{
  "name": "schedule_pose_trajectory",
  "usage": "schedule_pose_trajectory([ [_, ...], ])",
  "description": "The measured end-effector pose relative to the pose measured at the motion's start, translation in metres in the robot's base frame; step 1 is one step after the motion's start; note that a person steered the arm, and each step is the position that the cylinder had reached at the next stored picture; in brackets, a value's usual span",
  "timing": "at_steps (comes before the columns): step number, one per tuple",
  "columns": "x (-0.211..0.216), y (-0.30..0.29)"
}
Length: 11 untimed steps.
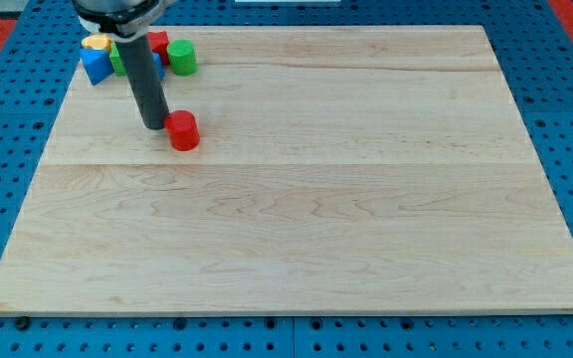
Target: Push the red circle towards top left
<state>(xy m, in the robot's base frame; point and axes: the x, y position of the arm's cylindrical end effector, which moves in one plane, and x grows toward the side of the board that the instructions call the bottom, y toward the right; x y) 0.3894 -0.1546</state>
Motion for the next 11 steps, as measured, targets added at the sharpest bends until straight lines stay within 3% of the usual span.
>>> schedule_pose_trajectory([
  [1,0.038,0.046],
  [2,0.095,0.025],
  [3,0.104,0.075],
  [4,0.088,0.111],
  [7,0.027,0.008],
  [11,0.0,0.024],
])
